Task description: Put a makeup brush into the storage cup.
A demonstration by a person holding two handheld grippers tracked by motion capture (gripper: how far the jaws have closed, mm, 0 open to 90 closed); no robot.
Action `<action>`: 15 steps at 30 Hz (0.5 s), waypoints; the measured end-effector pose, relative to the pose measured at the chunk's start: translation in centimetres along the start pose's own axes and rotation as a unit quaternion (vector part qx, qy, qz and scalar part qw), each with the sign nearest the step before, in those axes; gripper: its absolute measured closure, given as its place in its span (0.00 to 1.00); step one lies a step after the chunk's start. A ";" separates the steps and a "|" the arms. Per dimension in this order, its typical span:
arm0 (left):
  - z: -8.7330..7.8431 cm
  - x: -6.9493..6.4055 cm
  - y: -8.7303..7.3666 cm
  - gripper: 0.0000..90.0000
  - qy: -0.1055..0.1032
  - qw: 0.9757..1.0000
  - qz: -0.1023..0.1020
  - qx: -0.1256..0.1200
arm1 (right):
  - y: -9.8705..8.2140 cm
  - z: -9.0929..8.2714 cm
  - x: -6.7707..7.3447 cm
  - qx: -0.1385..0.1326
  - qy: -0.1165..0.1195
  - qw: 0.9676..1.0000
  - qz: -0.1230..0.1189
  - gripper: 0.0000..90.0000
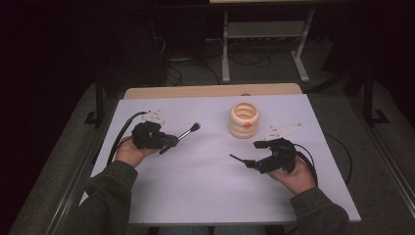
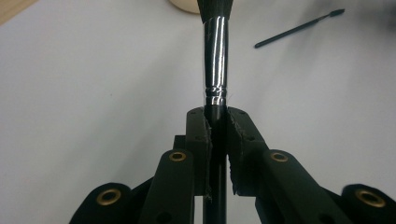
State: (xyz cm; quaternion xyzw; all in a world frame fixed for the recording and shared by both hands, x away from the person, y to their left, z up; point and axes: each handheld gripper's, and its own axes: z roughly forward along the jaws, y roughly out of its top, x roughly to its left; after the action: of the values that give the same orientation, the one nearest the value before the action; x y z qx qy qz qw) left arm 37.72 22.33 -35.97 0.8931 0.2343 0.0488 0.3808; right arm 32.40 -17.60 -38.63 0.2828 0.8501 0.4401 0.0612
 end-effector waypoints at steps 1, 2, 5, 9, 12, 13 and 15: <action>0.0 -0.1 0.0 0.88 -0.002 1.000 0.000 -0.005 | 0.2 0.2 0.0 -0.001 0.003 1.000 -0.001 0.20; -0.1 -0.1 0.1 0.88 -0.003 1.000 0.003 -0.006 | 0.3 0.3 0.1 0.000 0.002 1.000 0.000 0.20; -0.2 -0.5 0.2 0.88 -0.012 1.000 0.005 -0.021 | 0.6 0.5 0.3 0.003 0.005 1.000 -0.007 0.20; -0.2 -1.6 0.6 0.88 -0.022 0.999 0.014 -0.034 | 0.8 0.6 0.7 0.003 0.008 1.000 -0.013 0.20; -0.2 -2.1 0.5 0.88 -0.029 0.998 0.012 -0.045 | 0.9 0.6 0.8 0.002 0.010 1.000 -0.013 0.20; -0.1 -2.3 0.4 0.88 -0.030 0.998 0.012 -0.047 | 0.9 0.5 0.8 0.001 0.011 1.000 -0.014 0.20; 0.0 -2.5 0.3 0.88 -0.034 0.998 0.007 -0.045 | 1.0 0.4 0.9 0.000 0.014 1.000 -0.015 0.20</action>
State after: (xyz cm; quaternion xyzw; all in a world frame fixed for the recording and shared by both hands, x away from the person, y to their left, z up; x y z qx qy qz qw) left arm 35.63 21.02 -35.52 0.8777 0.2122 0.0321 0.4284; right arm 32.22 -16.34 -37.93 0.2634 0.8552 0.4429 0.0558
